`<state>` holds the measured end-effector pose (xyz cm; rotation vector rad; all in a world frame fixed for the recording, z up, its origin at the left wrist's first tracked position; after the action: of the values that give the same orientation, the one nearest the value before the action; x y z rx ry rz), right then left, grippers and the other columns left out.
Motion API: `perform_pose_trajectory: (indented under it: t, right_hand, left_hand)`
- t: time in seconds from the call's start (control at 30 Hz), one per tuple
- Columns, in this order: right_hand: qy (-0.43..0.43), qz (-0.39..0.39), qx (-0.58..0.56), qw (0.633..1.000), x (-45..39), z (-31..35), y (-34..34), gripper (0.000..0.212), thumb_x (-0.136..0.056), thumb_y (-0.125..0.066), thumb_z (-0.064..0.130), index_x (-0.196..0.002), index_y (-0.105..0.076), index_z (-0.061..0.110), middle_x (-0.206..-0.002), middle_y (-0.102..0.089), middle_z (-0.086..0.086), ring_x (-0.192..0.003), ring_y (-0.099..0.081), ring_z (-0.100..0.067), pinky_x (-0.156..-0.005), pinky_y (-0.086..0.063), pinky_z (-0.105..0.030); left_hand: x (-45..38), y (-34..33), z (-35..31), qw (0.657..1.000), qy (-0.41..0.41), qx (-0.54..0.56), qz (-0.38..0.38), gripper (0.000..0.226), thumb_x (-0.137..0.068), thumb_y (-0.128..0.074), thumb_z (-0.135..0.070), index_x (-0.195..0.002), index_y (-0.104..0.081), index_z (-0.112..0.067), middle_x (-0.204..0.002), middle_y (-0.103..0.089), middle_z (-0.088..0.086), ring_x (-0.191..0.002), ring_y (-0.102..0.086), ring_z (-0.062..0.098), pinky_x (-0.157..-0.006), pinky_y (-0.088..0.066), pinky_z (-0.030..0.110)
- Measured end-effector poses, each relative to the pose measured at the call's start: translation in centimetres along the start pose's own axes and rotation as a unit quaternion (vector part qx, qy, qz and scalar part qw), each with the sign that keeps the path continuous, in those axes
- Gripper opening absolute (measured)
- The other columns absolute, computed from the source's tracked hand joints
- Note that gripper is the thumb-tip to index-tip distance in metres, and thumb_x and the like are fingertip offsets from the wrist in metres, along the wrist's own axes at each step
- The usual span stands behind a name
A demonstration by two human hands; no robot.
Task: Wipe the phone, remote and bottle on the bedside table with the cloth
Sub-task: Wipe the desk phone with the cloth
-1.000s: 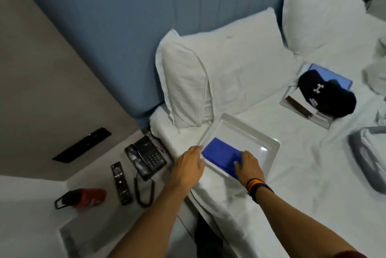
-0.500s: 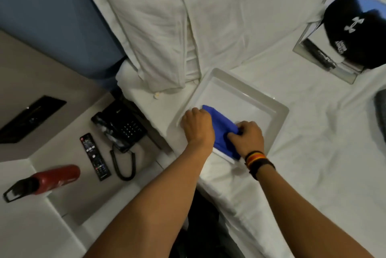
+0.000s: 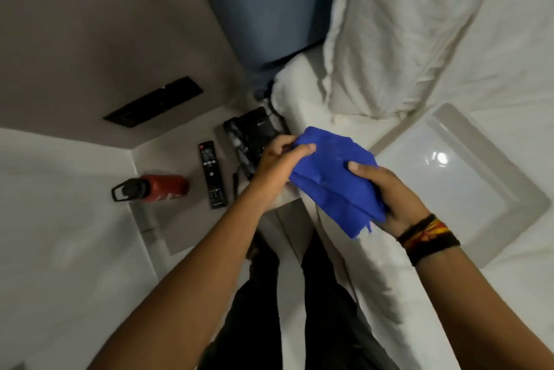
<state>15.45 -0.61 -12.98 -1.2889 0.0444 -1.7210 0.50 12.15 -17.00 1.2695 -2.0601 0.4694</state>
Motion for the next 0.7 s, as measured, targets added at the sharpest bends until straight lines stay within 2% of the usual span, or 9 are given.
perform_pose_trajectory:
  t: [0.07,0.17,0.23,0.3,0.37,0.43,0.5,0.57,0.7]
  right_hand:
    - [-0.041,0.003,-0.027,0.999,-3.3,-1.8,-2.7,0.042,-0.096,-0.055,0.018,-0.136,-0.058,0.005,-0.137,-0.063,-0.019,-0.127,-0.059,-0.034,-0.11,-0.044,-0.046]
    - [-0.037,-0.09,0.001,0.995,-9.2,-3.6,-6.3,0.044,-0.085,-0.061,0.012,-0.128,-0.064,0.001,-0.131,-0.065,-0.023,-0.118,-0.063,-0.039,-0.102,-0.052,-0.048]
    - [0.024,-0.177,0.061,0.982,-12.7,-3.5,-8.3,0.037,-0.073,-0.065,0.005,-0.109,-0.071,-0.002,-0.109,-0.073,-0.024,-0.094,-0.071,-0.036,-0.081,-0.061,-0.043]
    - [0.12,-0.247,0.174,0.946,-16.4,-3.1,-10.3,0.017,-0.068,-0.06,-0.002,-0.078,-0.07,0.008,-0.075,-0.068,-0.013,-0.064,-0.064,-0.023,-0.059,-0.053,-0.033]
    - [0.215,-0.247,0.32,0.889,-20.7,-2.9,-12.1,0.019,-0.07,-0.054,0.003,-0.075,-0.068,0.015,-0.077,-0.067,-0.007,-0.071,-0.062,-0.017,-0.066,-0.049,-0.031]
    - [0.269,-0.183,0.504,0.8,-25.0,-3.4,-13.3,0.041,-0.075,-0.052,0.005,-0.109,-0.074,0.013,-0.123,-0.068,-0.013,-0.113,-0.062,-0.02,-0.098,-0.048,-0.031]
    - [0.24,-0.083,0.685,0.683,-28.9,-5.3,-13.7,0.059,-0.083,-0.053,0.001,-0.141,-0.056,0.014,-0.158,-0.039,-0.015,-0.143,-0.038,-0.033,-0.12,-0.027,-0.035]
    - [0.176,0.008,0.799,0.575,-31.0,-8.3,-13.5,0.071,-0.088,-0.054,0.002,-0.154,-0.035,0.02,-0.167,-0.017,-0.01,-0.15,-0.019,-0.043,-0.122,-0.022,-0.048]
    - [0.149,0.021,0.845,0.513,-31.5,-11.3,-12.2,0.086,-0.087,-0.045,-0.006,-0.159,-0.013,0.027,-0.17,0.002,0.002,-0.153,0.001,-0.04,-0.119,-0.021,-0.055]
  left_hand:
    - [-1.1,3.6,2.1,0.997,0.005,0.064,-0.034,0.049,-0.079,-0.083,-0.036,-0.12,-0.072,-0.011,-0.115,-0.081,0.01,-0.102,-0.078,0.022,-0.084,-0.062,0.034]
    - [-3.6,9.2,6.1,0.985,0.035,0.137,-0.097,0.028,-0.1,-0.07,-0.028,-0.12,-0.066,-0.008,-0.101,-0.078,0.004,-0.083,-0.075,0.018,-0.064,-0.063,0.027]
    - [-5.5,12.6,9.2,0.978,0.051,0.106,-0.172,0.006,-0.105,-0.06,-0.017,-0.108,-0.064,-0.014,-0.097,-0.074,0.009,-0.076,-0.072,0.025,-0.058,-0.062,0.031]
    - [-7.6,15.5,12.7,0.972,0.059,0.01,-0.229,0.018,-0.102,-0.061,-0.012,-0.095,-0.066,-0.027,-0.103,-0.077,0.017,-0.085,-0.075,0.039,-0.072,-0.066,0.045]
    - [-10.1,17.2,15.8,0.97,0.044,-0.062,-0.23,0.017,-0.099,-0.063,-0.015,-0.096,-0.072,-0.029,-0.106,-0.079,0.018,-0.096,-0.076,0.042,-0.084,-0.064,0.053]
    - [-12.2,17.6,17.1,0.974,0.018,-0.097,-0.206,0.014,-0.099,-0.065,-0.019,-0.109,-0.075,-0.021,-0.109,-0.079,0.016,-0.097,-0.076,0.038,-0.086,-0.064,0.05]
    - [-14.5,17.6,17.6,0.983,0.015,-0.067,-0.168,0.015,-0.097,-0.066,-0.027,-0.11,-0.071,-0.024,-0.105,-0.079,0.013,-0.082,-0.076,0.034,-0.069,-0.064,0.044]
    - [-16.2,17.3,17.8,0.989,0.025,-0.045,-0.136,0.009,-0.095,-0.068,-0.029,-0.104,-0.068,-0.025,-0.087,-0.077,0.009,-0.059,-0.069,0.024,-0.048,-0.052,0.028]
    - [-18.3,16.7,18.7,0.993,0.011,-0.016,-0.119,0.021,-0.096,-0.067,-0.006,-0.085,-0.063,-0.024,-0.065,-0.068,0.002,-0.04,-0.057,0.014,-0.036,-0.042,0.022]
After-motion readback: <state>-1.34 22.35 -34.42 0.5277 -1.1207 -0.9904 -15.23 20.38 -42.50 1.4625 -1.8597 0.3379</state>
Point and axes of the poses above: each hand's wrist, its own x-axis away from the middle knuckle, its own y-axis out of the back of the hand, z = x × y, the point moved 2 cm from there along -x, towards the middle knuckle
